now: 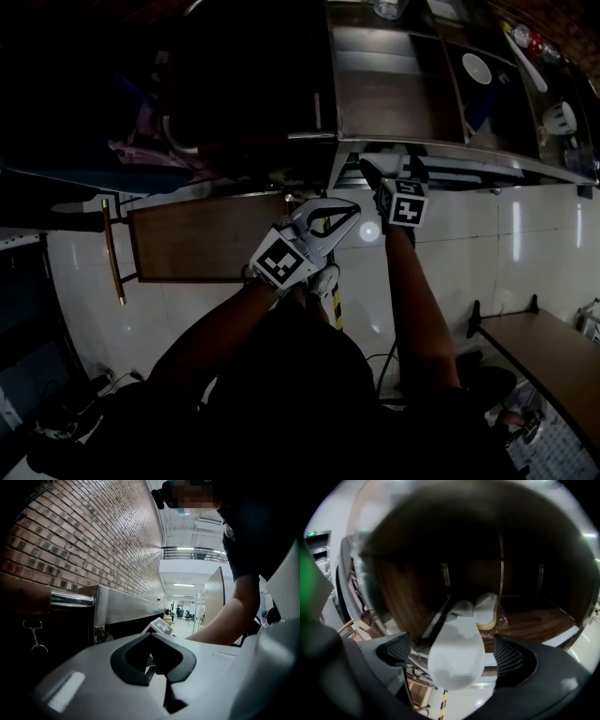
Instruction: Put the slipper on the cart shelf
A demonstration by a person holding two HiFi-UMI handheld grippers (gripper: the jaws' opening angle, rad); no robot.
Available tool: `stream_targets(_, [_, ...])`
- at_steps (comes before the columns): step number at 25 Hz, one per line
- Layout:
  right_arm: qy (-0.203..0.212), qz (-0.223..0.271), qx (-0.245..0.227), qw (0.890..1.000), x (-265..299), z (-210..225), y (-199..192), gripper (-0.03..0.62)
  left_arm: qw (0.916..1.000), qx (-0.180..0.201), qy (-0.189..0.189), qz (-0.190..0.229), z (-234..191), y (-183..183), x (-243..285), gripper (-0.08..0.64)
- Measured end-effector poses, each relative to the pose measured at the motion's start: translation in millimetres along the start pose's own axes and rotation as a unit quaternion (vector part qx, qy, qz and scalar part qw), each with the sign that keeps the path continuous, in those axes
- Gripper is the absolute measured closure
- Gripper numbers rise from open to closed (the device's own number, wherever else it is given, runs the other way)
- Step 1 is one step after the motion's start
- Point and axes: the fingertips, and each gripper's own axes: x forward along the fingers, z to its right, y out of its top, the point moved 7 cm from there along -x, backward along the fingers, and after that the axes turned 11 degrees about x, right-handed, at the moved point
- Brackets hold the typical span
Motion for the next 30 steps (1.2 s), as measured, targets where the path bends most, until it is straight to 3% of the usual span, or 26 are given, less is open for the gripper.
stream_targets(5, [0.029,0.04,-0.022,0.999,-57.7,-18.2,-1.9,0.083,0.9998,0.018,-0.003,0.003,9.3,0.2,-14.2,0.554])
stream_targets(14, [0.154,0.027,0.003,0.988,-141.6,-62.7,-62.3,0.503,0.9996,0.016,0.022,-0.006,40.4,9.1,-61.9,0.554])
stream_targets(17, [0.201,0.034,-0.006,0.979,-165.5,-87.2,-74.9,0.583,0.9992,0.013,0.037,-0.009,51.0,15.9,-87.5,0.554])
stream_targets(21, [0.258,0.043,-0.028,0.965,-193.0,-120.5,-77.4,0.591,0.9983,0.009,0.056,-0.016,61.3,18.9,-119.8,0.555])
stream_targets(25, [0.311,0.061,-0.081,0.945,-218.8,-166.2,-80.1,0.591,0.9976,-0.006,0.067,-0.019,72.6,19.9,-157.7,0.554])
stream_targets(30, [0.349,0.064,-0.087,0.931,-236.8,-222.3,-79.0,0.591,0.9963,-0.012,0.081,-0.025,73.4,9.3,-201.3,0.555])
